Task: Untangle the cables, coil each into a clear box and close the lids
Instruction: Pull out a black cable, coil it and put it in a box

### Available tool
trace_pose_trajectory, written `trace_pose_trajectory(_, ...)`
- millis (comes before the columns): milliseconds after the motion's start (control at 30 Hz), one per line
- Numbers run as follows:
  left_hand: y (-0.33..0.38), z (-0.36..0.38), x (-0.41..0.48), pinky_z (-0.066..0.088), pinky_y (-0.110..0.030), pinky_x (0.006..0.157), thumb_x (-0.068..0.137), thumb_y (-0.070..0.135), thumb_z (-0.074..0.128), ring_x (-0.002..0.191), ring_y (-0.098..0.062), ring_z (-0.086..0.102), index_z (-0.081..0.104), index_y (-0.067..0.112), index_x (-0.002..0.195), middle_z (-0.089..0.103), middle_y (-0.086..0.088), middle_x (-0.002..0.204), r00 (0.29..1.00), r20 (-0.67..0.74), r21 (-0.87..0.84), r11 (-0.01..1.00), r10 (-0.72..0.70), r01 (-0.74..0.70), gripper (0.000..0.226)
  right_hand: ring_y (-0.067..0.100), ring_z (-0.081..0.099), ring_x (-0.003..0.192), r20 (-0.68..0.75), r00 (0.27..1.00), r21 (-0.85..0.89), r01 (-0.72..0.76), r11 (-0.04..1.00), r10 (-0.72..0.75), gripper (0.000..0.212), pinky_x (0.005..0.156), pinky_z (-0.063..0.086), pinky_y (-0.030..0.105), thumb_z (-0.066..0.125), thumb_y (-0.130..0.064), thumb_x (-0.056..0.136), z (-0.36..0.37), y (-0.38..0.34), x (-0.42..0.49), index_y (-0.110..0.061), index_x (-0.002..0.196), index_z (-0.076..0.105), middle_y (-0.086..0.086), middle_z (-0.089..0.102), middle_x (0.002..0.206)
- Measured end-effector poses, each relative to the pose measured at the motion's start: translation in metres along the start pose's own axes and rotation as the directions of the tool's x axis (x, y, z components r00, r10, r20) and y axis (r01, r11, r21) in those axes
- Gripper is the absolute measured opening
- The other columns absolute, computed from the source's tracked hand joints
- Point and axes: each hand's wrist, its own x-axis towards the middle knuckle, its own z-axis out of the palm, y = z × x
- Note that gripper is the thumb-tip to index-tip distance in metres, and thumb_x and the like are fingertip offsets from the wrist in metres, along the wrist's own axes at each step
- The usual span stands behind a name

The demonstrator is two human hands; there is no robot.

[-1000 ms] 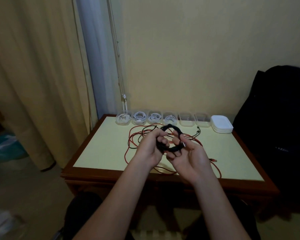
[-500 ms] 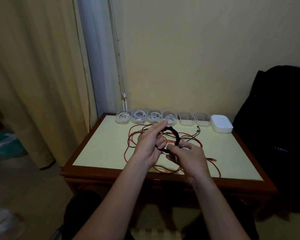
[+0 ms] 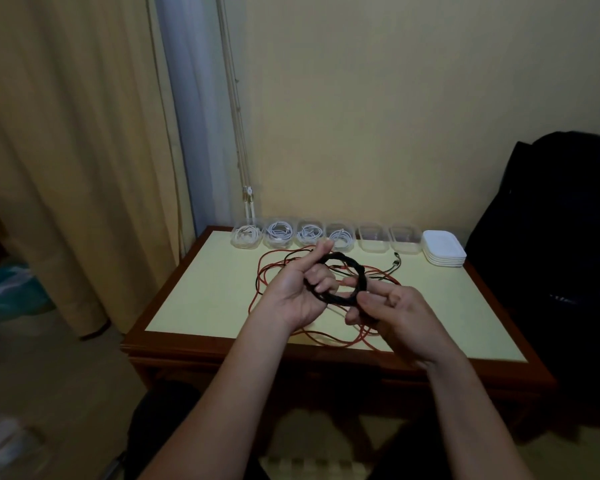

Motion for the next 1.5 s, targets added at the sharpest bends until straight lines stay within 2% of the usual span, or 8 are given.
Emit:
trace_pose_trajectory(267, -0.001, -0.014, -0.004, 0.059, -0.03, 0.073, 0.093, 0.023, 0.068, 0.073, -0.016, 0.069, 0.073, 0.005, 0.102, 0.071, -0.008, 0.079, 0.933, 0.003, 0.7, 0.665, 0.36, -0.258, 0.02, 0.016, 0.068, 0.072, -0.311, 0.949, -0.078, 0.033, 0.996, -0.056, 0.014, 0.068, 0.056, 0.022, 0.067, -0.009, 0.094, -0.005, 0.005, 0.01, 0.0, 0.1, 0.077, 0.014, 0.077, 0.092)
trace_pose_trajectory(533, -0.004, -0.014, -0.012, 0.058, -0.026, 0.078, 0.09, 0.019, 0.065, 0.065, -0.01, 0.065, 0.066, 0.004, 0.102, 0.062, -0.002, 0.071, 0.995, 0.097, 0.264, 0.963, 0.019, -0.044, 0.02, 0.014, 0.06, 0.061, -0.134, 0.991, 0.189, 0.039, 0.981, -0.014, 0.026, 0.067, 0.057, 0.025, 0.06, -0.011, 0.086, -0.006, 0.0, 0.008, 0.007, 0.102, 0.07, 0.016, 0.072, 0.084)
trace_pose_trajectory(733, 0.003, -0.009, -0.015, 0.061, -0.035, 0.081, 0.088, 0.007, 0.073, 0.084, -0.025, 0.075, 0.066, 0.016, 0.127, 0.075, 0.003, 0.088, 0.92, 0.206, 0.793, 0.495, 0.332, -0.356, 0.04, 0.018, 0.065, 0.061, -0.407, 0.913, 0.012, 0.001, 1.0, 0.004, 0.013, 0.056, 0.054, 0.023, 0.069, -0.006, 0.092, -0.01, -0.003, 0.022, 0.0, 0.102, 0.074, 0.02, 0.074, 0.086)
trace_pose_trajectory(933, -0.005, -0.022, 0.011, 0.062, -0.04, 0.077, 0.089, 0.017, 0.074, 0.069, -0.021, 0.071, 0.07, 0.017, 0.126, 0.075, -0.006, 0.087, 0.874, 0.209, 0.839, 0.379, 0.439, -0.391, 0.037, 0.02, 0.069, 0.062, -0.417, 0.907, -0.222, -0.038, 0.974, -0.06, 0.015, 0.06, 0.056, 0.024, 0.069, -0.004, 0.093, -0.018, 0.002, 0.037, -0.005, 0.107, 0.075, 0.019, 0.077, 0.086)
trace_pose_trajectory(1133, -0.018, -0.072, 0.068, 0.06, -0.024, 0.067, 0.093, 0.007, 0.067, 0.077, -0.016, 0.07, 0.067, 0.005, 0.126, 0.077, -0.006, 0.089, 0.964, -0.05, 0.654, 0.738, 0.262, -0.167, 0.033, 0.018, 0.067, 0.061, -0.3, 0.934, -0.051, -0.218, 0.975, 0.193, 0.016, 0.06, 0.057, 0.024, 0.064, -0.001, 0.095, -0.046, 0.02, 0.072, 0.004, 0.108, 0.071, 0.015, 0.071, 0.077)
trace_pose_trajectory(1233, -0.024, -0.091, 0.099, 0.059, -0.022, 0.065, 0.095, 0.019, 0.068, 0.079, -0.02, 0.073, 0.068, 0.006, 0.124, 0.078, -0.007, 0.095, 0.969, -0.132, 0.672, 0.737, 0.209, -0.068, 0.031, 0.018, 0.066, 0.057, -0.383, 0.888, -0.062, -0.3, 0.952, 0.254, 0.016, 0.058, 0.059, 0.026, 0.068, -0.003, 0.093, -0.068, 0.046, 0.098, 0.007, 0.105, 0.071, 0.013, 0.07, 0.068)
trace_pose_trajectory(1300, -0.022, -0.103, 0.121, 0.06, -0.027, 0.075, 0.094, 0.034, 0.068, 0.086, -0.017, 0.074, 0.069, 0.01, 0.125, 0.077, -0.001, 0.1, 0.961, -0.122, 0.788, 0.613, 0.248, -0.059, 0.038, 0.02, 0.068, 0.058, -0.47, 0.85, -0.12, -0.326, 0.938, 0.236, 0.015, 0.059, 0.06, 0.027, 0.071, -0.006, 0.092, -0.085, 0.061, 0.117, 0.005, 0.103, 0.072, 0.013, 0.073, 0.07)
trace_pose_trajectory(1500, -0.009, -0.162, 0.192, 0.027, -0.042, 0.119, 0.091, 0.069, 0.049, 0.146, -0.022, 0.032, 0.038, 0.018, 0.153, 0.037, -0.002, 0.159, 0.927, 0.067, 0.936, -0.345, 0.369, 0.07, 0.081, 0.024, 0.066, 0.056, -0.582, 0.796, -0.199, -0.338, 0.92, 0.167, 0.01, 0.068, 0.062, 0.036, 0.076, -0.004, 0.087, -0.126, 0.083, 0.17, 0.003, 0.094, 0.074, 0.019, 0.073, 0.073)
